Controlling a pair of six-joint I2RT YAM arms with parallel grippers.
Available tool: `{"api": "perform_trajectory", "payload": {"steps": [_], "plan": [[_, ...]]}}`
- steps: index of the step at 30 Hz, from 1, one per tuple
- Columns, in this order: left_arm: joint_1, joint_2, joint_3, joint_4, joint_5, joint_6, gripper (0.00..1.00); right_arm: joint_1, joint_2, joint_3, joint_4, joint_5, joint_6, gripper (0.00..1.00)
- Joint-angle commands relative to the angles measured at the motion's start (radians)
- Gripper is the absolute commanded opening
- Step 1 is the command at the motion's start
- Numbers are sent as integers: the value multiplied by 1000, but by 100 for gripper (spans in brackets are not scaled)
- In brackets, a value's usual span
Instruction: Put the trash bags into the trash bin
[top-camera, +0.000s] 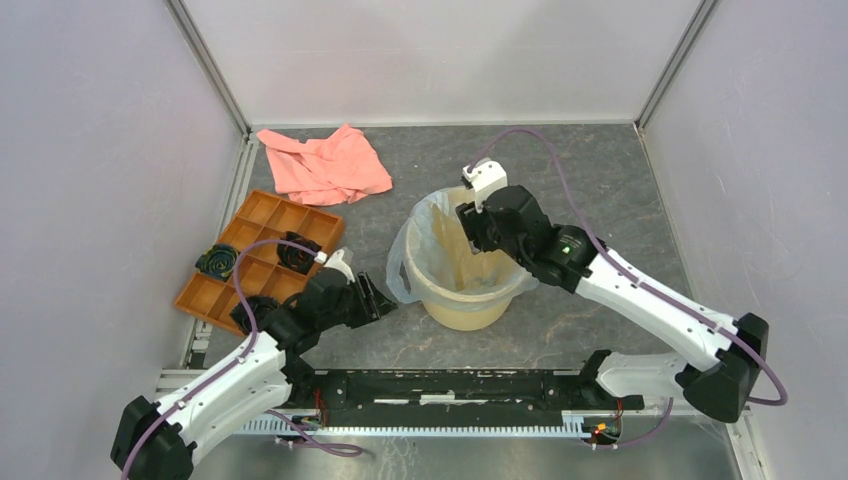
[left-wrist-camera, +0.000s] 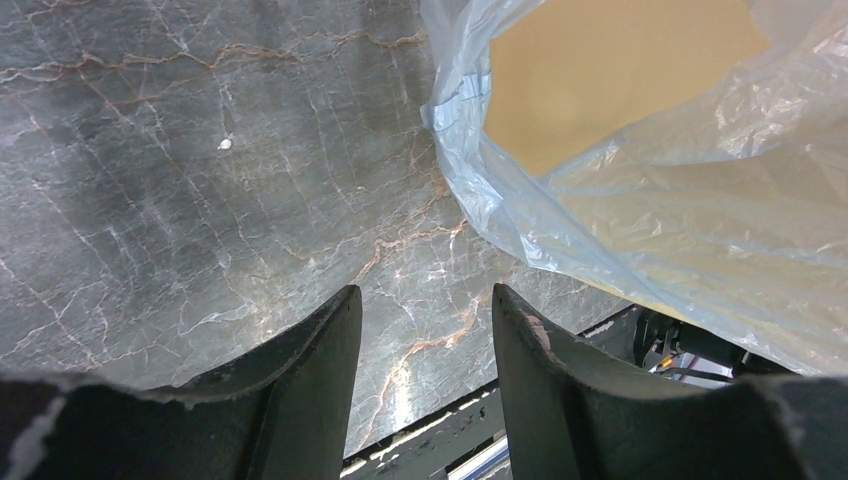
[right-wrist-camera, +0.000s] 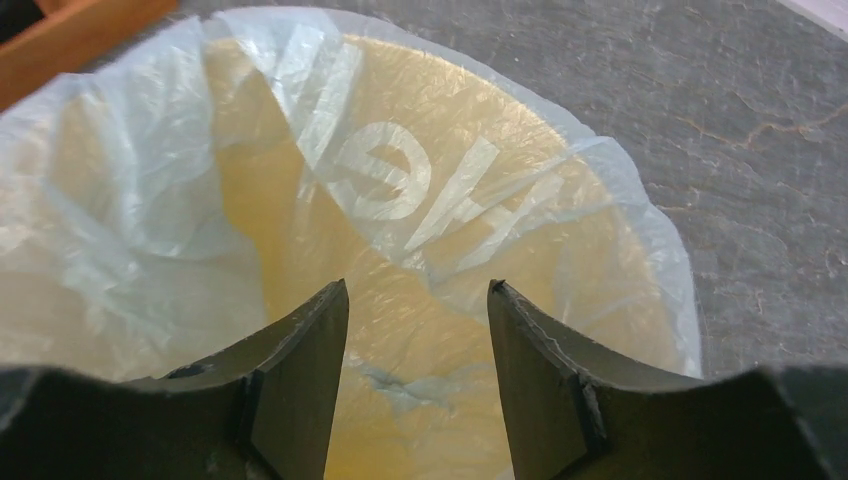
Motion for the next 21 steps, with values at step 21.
{"api": "perform_trajectory", "payload": {"steps": [21], "plan": [[-4, -181, 144, -126, -25, 33, 86, 6, 182, -23, 188, 166, -33, 48]]}}
